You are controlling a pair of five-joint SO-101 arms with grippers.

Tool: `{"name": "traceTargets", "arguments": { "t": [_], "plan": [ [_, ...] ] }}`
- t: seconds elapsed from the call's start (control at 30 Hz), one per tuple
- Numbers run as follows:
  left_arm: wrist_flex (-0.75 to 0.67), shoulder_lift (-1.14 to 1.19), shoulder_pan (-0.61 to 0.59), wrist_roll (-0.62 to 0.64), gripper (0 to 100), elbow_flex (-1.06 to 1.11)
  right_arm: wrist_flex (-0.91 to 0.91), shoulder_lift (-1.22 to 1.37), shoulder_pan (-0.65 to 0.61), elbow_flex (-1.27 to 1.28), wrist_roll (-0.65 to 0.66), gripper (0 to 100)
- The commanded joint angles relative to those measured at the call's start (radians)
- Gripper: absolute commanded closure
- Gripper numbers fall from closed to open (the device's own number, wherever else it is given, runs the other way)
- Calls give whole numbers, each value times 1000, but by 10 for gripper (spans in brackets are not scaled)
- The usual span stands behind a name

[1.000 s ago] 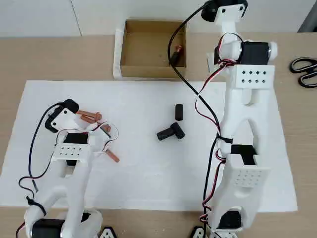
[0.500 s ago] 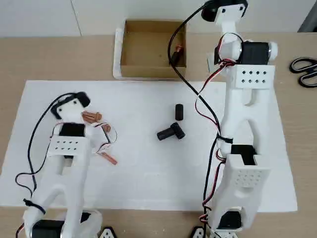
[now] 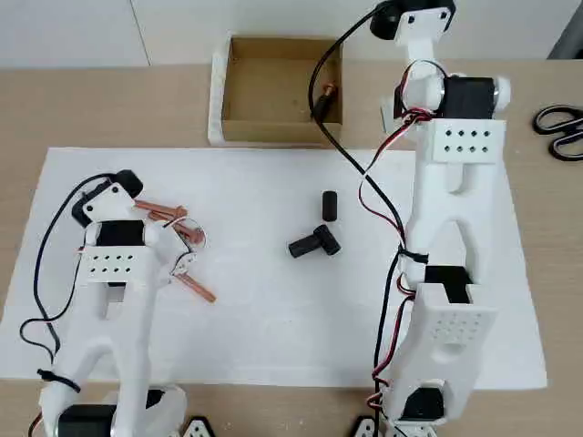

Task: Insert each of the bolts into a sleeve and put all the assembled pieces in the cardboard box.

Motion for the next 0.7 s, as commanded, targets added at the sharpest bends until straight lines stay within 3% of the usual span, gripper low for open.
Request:
{"name": "traceTargets", "arguments": {
  "t": [0.0,0.2,0.5,0.67],
  "plan": [
    [-20,-9,-8,38,838,-15,-4,-65,2,-3,-12,995],
    [-149,-9,-12,72,830,91,-4,-65,4,8,-12,995],
    [-186,-9,-81,69,830,122,-12,-65,4,57,-12,995],
    [-273,-8,-80,69,830,182,-13,-65,1,57,-12,995]
  ]
}}
